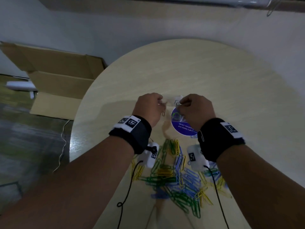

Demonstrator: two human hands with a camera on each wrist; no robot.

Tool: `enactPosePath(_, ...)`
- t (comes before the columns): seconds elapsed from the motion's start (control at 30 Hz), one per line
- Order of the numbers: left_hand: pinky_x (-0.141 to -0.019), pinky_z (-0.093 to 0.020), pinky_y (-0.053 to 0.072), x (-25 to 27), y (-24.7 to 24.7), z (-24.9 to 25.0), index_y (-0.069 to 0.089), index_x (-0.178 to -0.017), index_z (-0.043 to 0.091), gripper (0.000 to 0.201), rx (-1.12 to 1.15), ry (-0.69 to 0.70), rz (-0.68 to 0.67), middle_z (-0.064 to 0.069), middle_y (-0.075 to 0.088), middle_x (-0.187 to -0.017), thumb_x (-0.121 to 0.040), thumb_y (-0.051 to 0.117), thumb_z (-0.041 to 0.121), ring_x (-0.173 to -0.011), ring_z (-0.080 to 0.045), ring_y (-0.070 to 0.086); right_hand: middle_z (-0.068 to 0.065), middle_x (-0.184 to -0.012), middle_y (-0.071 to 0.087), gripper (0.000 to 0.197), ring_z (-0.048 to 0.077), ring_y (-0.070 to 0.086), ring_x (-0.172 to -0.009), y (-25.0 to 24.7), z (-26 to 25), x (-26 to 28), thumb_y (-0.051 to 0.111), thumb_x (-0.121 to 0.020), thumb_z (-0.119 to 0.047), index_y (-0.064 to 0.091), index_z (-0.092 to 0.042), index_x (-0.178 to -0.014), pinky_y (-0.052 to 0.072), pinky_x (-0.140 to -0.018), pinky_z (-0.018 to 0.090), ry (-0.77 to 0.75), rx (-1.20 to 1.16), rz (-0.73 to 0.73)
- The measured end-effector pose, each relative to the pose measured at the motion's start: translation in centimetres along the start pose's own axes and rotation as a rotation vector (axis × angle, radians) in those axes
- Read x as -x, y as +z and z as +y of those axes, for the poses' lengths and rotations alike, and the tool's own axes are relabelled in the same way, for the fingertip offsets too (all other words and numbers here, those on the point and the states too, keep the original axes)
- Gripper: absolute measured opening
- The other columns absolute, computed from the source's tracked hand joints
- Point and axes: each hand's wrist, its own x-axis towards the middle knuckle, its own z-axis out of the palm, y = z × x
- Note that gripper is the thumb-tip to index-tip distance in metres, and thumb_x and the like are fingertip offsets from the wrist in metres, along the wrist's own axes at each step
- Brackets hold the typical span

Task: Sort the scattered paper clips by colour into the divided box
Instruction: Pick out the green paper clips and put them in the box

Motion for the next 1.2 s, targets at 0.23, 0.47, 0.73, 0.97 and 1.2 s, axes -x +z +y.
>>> enactPosePath(0.23, -0.086, -0.025, 0.051, 3.6, -1.8, -3.5, 0.066, -0.119, 0.021, 0.026, 0.080, 0.014, 0.086, 0.005, 0.068, -0.113, -0.094, 0.059, 0.022, -0.088, -0.010, 0.064, -0.004, -0.091, 0.071, 0.012, 0.012, 0.064, -0.082, -0.2, 2.0, 4.9, 0.062, -0.085, -0.019, 0.069, -0.023, -0.093, 0.049, -0.075, 0.023, -0.031, -0.052, 0.045)
enactPosePath(0.47, -0.082, -0.041, 0.051, 14.6, 0.5, -9.5, 0.071, -0.106, 0.021, 0.021, -0.300, 0.203, -0.164, -0.003, 0.063, -0.102, -0.087, 0.064, 0.016, -0.093, -0.027, 0.056, 0.006, -0.124, 0.061, 0.038, 0.032, 0.054, -0.111, 3.6, 6.0, 11.7, 0.054, -0.085, -0.028, 0.061, -0.016, -0.120, 0.043, -0.095, 0.042, -0.305, 0.440, -0.256)
enactPosePath(0.73, -0.098, -0.043, 0.044, 20.1, 2.1, -10.1, 0.052, -0.129, 0.035, 0.039, -0.496, 0.229, -0.211, -0.002, 0.042, -0.147, -0.090, 0.052, 0.037, -0.131, -0.028, 0.036, -0.005, -0.160, 0.009, 0.073, 0.035, 0.002, -0.146, 3.0, 9.7, 15.3, 0.032, -0.081, -0.070, 0.017, -0.042, -0.147, 0.018, -0.116, 0.051, -0.313, 0.679, -0.397)
enactPosePath(0.97, -0.104, -0.044, 0.039, 19.9, 1.7, -9.4, 0.062, -0.121, 0.037, 0.032, -0.439, 0.178, -0.079, -0.001, 0.044, -0.147, -0.091, 0.052, 0.037, -0.136, -0.029, 0.034, 0.008, -0.146, 0.041, 0.065, 0.040, 0.030, -0.134, 1.3, 10.5, 15.9, 0.044, -0.077, -0.065, 0.053, -0.028, -0.130, 0.032, -0.105, 0.052, -0.161, 0.599, -0.126)
enactPosePath(1.2, -0.097, -0.049, 0.045, 15.2, 4.8, -7.3, 0.054, -0.133, 0.022, 0.048, -0.488, 0.384, -0.186, 0.002, 0.050, -0.144, -0.086, 0.060, 0.016, -0.130, -0.032, 0.042, -0.004, -0.127, 0.061, 0.043, 0.035, 0.050, -0.118, 4.2, 6.4, 14.6, 0.042, -0.084, -0.043, 0.063, -0.028, -0.118, 0.046, -0.093, 0.047, -0.493, 0.573, -0.259)
